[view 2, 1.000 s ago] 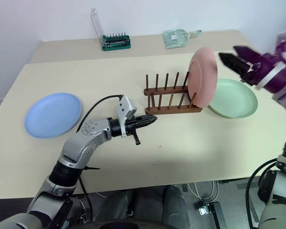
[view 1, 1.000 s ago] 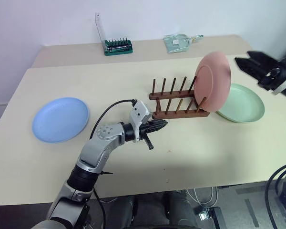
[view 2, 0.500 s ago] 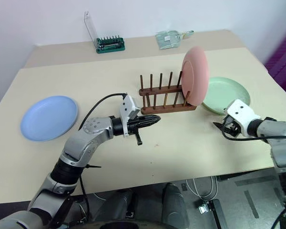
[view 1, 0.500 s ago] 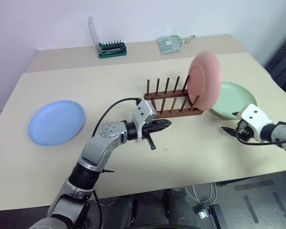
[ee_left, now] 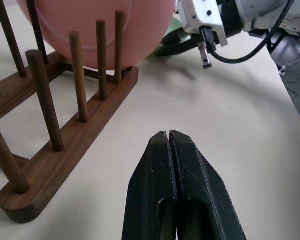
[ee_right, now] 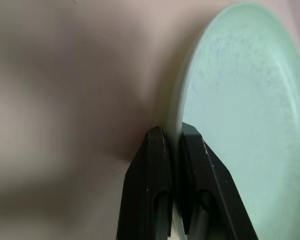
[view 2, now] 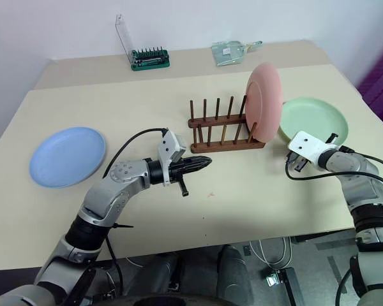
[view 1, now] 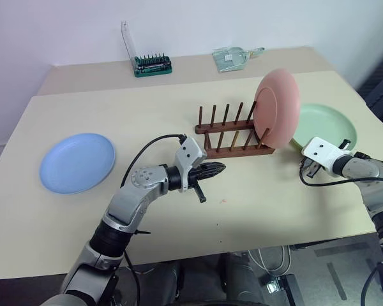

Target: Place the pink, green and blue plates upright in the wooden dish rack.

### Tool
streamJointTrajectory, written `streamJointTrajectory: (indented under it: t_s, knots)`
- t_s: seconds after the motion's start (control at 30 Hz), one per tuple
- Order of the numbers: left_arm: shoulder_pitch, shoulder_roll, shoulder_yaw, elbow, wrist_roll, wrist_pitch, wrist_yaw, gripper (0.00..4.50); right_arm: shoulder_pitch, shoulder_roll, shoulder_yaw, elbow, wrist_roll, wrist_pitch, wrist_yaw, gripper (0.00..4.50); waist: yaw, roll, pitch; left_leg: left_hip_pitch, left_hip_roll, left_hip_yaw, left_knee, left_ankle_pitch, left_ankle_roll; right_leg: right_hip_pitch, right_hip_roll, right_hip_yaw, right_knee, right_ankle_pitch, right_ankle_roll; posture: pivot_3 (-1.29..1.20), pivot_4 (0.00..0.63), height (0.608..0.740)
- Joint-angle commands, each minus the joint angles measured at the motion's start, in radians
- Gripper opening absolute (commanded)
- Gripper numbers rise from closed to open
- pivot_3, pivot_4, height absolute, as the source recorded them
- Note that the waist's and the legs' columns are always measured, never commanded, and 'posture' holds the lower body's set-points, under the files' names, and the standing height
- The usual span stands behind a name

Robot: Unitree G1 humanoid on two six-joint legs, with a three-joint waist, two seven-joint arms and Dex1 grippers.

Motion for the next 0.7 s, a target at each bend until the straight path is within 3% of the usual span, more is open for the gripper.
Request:
streamJointTrajectory:
  t_s: [0.03,0.1,0.23,0.37,0.47,0.5,0.7]
  knots:
    - [0.006,0.005,0.008,-0.042,-0.003,-0.012,0.004,0.01,-0.048,-0.083,-0.170,-0.175,0.015,0.033,-0.116,0.05,0.000,0.003,0.001,-0.001,0.000,0.000,0.000,0.000,0.000,-0.001,0.000,0.000,0.000,0.000,0.000,0.00,0.150,0.740]
    - [0.008,0.008,0.010,-0.045,-0.006,-0.011,0.004,0.01,-0.075,-0.086,-0.251,-0.292,0.091,0.098,-0.101,0.05,-0.002,0.006,0.001,-0.001,0.000,0.001,0.000,0.000,0.000,-0.002,0.000,0.001,0.000,0.000,0.000,0.00,0.150,0.740]
    - [0.006,0.008,0.013,-0.041,-0.014,-0.007,0.001,0.01,-0.145,-0.035,-0.373,-0.617,0.460,0.371,0.073,0.05,-0.007,0.006,0.001,0.000,0.002,0.001,-0.002,0.000,0.000,-0.002,0.002,0.001,0.000,0.000,0.000,0.00,0.150,0.740]
    - [0.006,0.014,0.022,-0.044,-0.031,-0.002,-0.016,0.01,-0.206,0.012,-0.437,-0.829,0.833,0.646,0.141,0.05,0.001,0.003,0.001,0.000,0.001,-0.002,-0.001,0.000,0.001,0.001,0.002,-0.001,-0.002,0.000,0.000,0.00,0.150,0.740]
    - [0.018,0.040,0.018,-0.053,-0.029,-0.014,-0.038,0.01,-0.250,0.087,-0.468,-0.946,1.315,0.875,0.083,0.05,0.002,0.003,0.001,-0.001,0.001,-0.003,0.001,-0.002,0.004,0.002,0.000,-0.001,-0.002,0.000,0.000,0.00,0.150,0.740]
    - [0.020,0.046,0.018,-0.055,-0.029,-0.016,-0.041,0.01,-0.260,0.104,-0.474,-0.956,1.410,0.916,0.051,0.05,0.001,0.003,0.001,-0.001,0.001,-0.003,0.000,-0.003,0.006,0.002,0.000,-0.001,-0.002,0.000,0.000,0.00,0.150,0.740]
    - [0.032,0.050,0.011,-0.071,-0.021,-0.015,-0.027,0.01,-0.266,0.203,-0.385,-0.901,1.589,1.043,-0.140,0.05,0.002,0.003,0.001,-0.001,0.000,-0.003,0.000,-0.004,0.007,0.000,-0.001,-0.002,-0.001,0.000,0.000,0.00,0.150,0.740]
